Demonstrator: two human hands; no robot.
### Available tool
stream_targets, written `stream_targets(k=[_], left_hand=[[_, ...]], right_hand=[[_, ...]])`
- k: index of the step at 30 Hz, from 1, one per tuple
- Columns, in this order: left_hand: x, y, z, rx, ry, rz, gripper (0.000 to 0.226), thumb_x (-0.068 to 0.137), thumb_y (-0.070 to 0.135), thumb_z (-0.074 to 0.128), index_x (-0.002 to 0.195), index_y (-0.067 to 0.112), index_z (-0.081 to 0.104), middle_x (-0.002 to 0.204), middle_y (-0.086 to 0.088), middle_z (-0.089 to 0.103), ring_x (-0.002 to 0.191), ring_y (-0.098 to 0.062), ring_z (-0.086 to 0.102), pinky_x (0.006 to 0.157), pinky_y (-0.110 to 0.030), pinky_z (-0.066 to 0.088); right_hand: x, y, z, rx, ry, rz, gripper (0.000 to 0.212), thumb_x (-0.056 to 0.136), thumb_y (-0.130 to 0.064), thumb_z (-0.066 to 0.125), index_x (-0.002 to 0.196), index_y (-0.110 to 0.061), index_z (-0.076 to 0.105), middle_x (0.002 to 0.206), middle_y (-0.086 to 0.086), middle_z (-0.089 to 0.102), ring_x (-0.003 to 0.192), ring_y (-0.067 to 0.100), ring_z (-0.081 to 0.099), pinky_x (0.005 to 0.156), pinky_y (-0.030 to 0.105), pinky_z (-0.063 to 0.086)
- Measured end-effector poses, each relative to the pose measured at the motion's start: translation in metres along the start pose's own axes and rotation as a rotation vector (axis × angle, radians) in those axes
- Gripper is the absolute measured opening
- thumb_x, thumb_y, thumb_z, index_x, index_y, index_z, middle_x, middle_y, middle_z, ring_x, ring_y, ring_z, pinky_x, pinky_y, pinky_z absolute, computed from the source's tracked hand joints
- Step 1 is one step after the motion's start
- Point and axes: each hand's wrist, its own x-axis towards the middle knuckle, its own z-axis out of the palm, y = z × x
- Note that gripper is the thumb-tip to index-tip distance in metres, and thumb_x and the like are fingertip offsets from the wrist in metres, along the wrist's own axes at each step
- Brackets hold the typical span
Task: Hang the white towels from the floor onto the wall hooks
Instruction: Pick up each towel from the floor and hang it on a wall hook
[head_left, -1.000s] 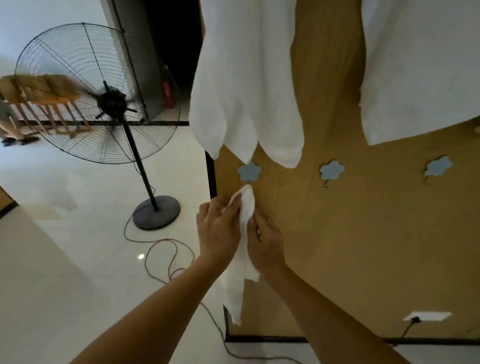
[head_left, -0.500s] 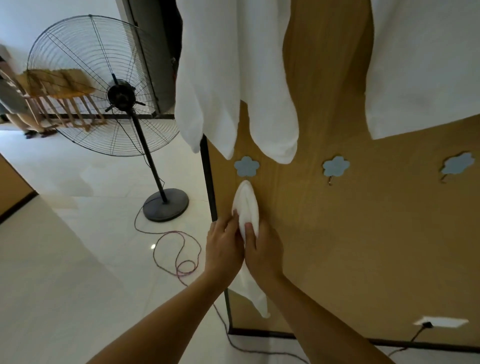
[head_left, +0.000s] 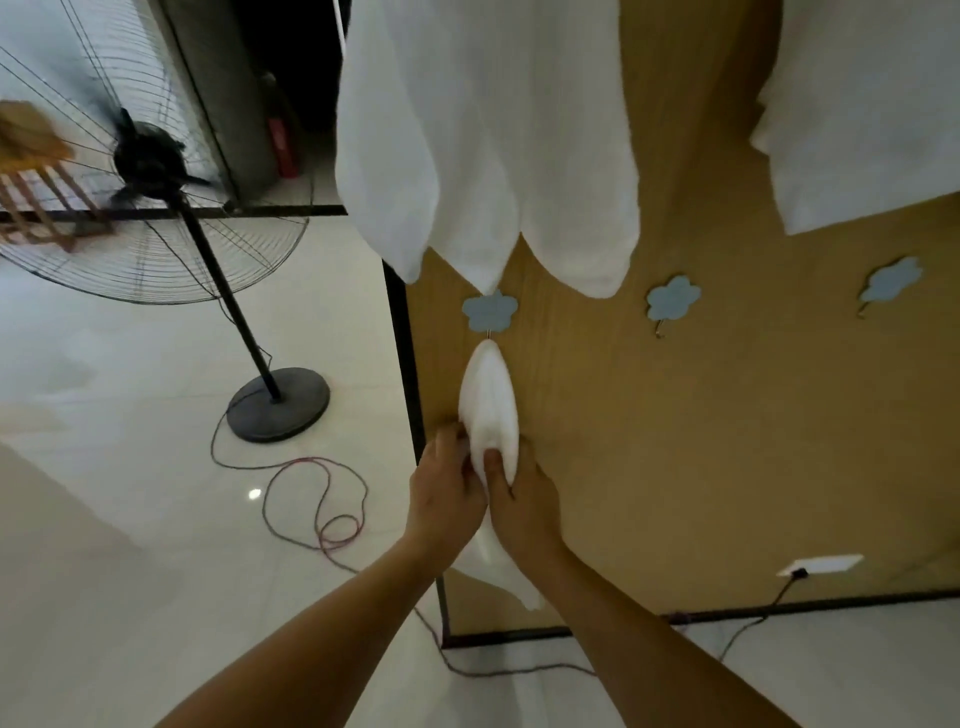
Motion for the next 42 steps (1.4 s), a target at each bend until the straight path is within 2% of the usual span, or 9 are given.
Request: stream_targets(k=[4,11,14,16,20,22,28,32,42], left_hand=[[0.003,-0.015,-0.005,0.031,-0.08,0.068,0.027,0.1,0.051,0.044,0.114,0.028,0.048,0.102,0.006,0.06,0.081,-0.01,0.06,0.063,-0.017,0.047],[-0.006,-0.033,-0.019,0.145,-0.163,0.165,0.036,0.096,0.048,0.034,0.117,0.027,0.054,0.108,0.002,0.059,0.091,-0.018,0.059,0.073,-0.032,0.054],[-0.023,-0.049,-0.017,0.134,-0.305,0.109,0.03,0.094,0.036,0.044,0.122,0.028,0.049,0.11,0.003,0.056,0.095,-0.019,0.058,0.073,-0.032,0.05],[-0.036,-0.064,-0.017,0.161,-0.407,0.099,0.02,0.093,0.03,0.049,0.11,0.029,0.058,0.106,0.003,0.059,0.093,-0.02,0.06,0.072,-0.03,0.048],[-0.065,-0.081,-0.019,0.175,-0.561,0.111,0.027,0.094,0.029,0.05,0.118,0.029,0.063,0.113,0.002,0.065,0.099,-0.02,0.063,0.081,-0.033,0.051],[-0.08,-0.077,-0.017,0.16,-0.651,0.097,0.032,0.094,0.029,0.051,0.124,0.029,0.061,0.121,0.002,0.064,0.107,-0.021,0.061,0.087,-0.033,0.05],[-0.14,-0.017,-0.01,0.2,-0.92,0.351,0.032,0.096,0.021,0.049,0.126,0.015,0.059,0.115,-0.005,0.062,0.105,-0.02,0.059,0.093,-0.031,0.044],[-0.213,0.05,-0.011,0.039,-0.953,0.514,0.021,0.093,0.015,0.054,0.109,0.01,0.067,0.101,-0.009,0.066,0.093,-0.026,0.062,0.075,-0.029,0.046],[-0.508,0.22,-0.028,-0.008,-1.285,0.998,0.037,0.098,0.03,0.05,0.133,0.02,0.055,0.133,-0.003,0.056,0.115,-0.022,0.056,0.096,-0.034,0.047]], right_hand=[[-0.003,-0.002,0.006,0.065,0.066,0.07,0.042,0.1,-0.044,0.047,0.132,-0.018,0.055,0.118,0.0,0.067,0.106,0.012,0.064,0.096,0.039,0.051],[-0.039,0.005,0.018,-0.079,0.161,0.213,0.037,0.098,-0.044,0.053,0.128,-0.022,0.052,0.114,-0.004,0.064,0.099,0.012,0.06,0.086,0.027,0.049],[-0.065,0.016,0.024,-0.134,0.214,0.327,0.026,0.095,-0.037,0.06,0.117,-0.024,0.055,0.097,-0.013,0.061,0.092,0.014,0.062,0.07,0.013,0.046],[-0.085,0.025,0.031,-0.168,0.262,0.421,0.016,0.094,-0.033,0.062,0.106,-0.025,0.055,0.091,-0.012,0.061,0.094,0.018,0.064,0.065,0.009,0.042],[-0.125,0.033,0.035,-0.229,0.288,0.54,0.047,0.095,-0.037,0.06,0.139,-0.023,0.05,0.119,-0.002,0.062,0.102,0.013,0.057,0.085,0.021,0.043],[-0.149,0.036,0.029,-0.219,0.337,0.587,0.052,0.094,-0.037,0.061,0.142,-0.024,0.048,0.124,0.001,0.061,0.103,0.013,0.057,0.089,0.022,0.043],[-0.247,0.035,-0.019,-0.298,0.516,0.655,0.047,0.093,-0.037,0.062,0.138,-0.025,0.054,0.122,0.0,0.065,0.097,0.013,0.062,0.085,0.019,0.045],[-0.335,0.037,-0.062,-0.286,0.65,0.701,0.048,0.093,-0.037,0.063,0.139,-0.026,0.053,0.126,0.002,0.065,0.107,0.016,0.061,0.087,0.018,0.043],[-0.662,0.036,-0.168,-0.313,1.014,0.96,0.051,0.094,-0.041,0.059,0.142,-0.027,0.049,0.129,0.002,0.062,0.111,0.019,0.061,0.09,0.026,0.046]])
